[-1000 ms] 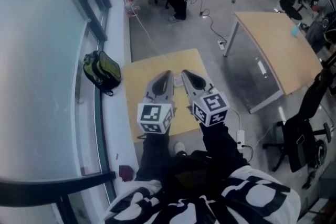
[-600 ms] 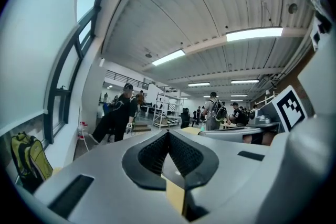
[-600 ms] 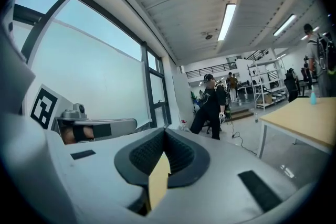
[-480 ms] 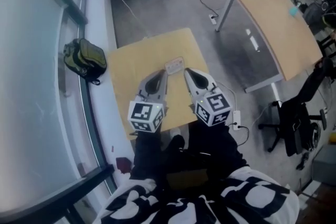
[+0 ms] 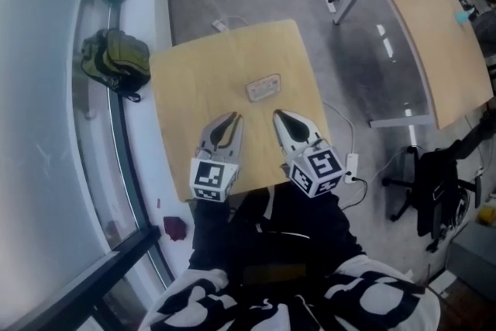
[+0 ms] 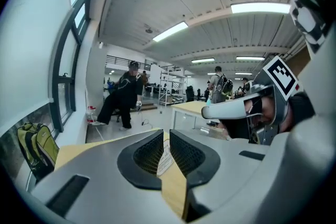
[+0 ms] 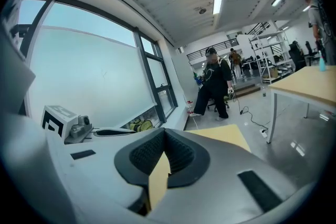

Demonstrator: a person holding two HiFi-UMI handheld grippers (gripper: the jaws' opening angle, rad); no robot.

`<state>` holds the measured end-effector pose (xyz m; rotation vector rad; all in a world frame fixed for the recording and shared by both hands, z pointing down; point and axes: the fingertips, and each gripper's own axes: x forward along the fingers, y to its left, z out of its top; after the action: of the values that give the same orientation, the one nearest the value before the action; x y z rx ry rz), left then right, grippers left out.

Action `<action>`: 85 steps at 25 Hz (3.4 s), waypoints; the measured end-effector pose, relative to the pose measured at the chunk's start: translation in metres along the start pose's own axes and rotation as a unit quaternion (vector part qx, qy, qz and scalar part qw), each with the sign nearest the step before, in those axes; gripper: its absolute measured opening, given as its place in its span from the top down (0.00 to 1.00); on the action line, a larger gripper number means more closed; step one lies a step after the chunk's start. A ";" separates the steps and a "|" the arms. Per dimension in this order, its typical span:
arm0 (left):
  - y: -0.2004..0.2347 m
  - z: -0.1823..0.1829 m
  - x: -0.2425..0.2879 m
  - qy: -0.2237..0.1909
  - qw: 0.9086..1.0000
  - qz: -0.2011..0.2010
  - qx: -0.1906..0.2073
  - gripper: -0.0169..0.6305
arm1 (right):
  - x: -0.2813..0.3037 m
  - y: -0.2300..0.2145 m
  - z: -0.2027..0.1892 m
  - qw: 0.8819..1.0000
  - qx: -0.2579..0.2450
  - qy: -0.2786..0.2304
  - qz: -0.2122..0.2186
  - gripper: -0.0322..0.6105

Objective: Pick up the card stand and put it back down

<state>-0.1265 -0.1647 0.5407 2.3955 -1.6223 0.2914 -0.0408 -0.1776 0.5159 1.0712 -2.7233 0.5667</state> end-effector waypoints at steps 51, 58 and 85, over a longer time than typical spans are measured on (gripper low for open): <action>-0.017 -0.096 0.174 0.044 0.943 -0.329 -0.023 0.69 | 0.031 -0.097 -0.074 0.995 0.039 0.092 0.016 0.92; -0.019 -0.090 0.179 0.039 0.941 -0.333 -0.044 0.89 | 0.028 -0.092 -0.074 0.995 0.035 0.093 0.024 0.92; -0.006 0.002 0.101 0.071 0.985 -0.142 -0.069 0.94 | 0.010 -0.016 0.019 0.998 0.002 -0.014 0.060 0.92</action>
<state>-0.0843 -0.2527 0.5675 2.3978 -1.1815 0.2806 -0.0374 -0.2028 0.5063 0.9285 -2.8272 0.5787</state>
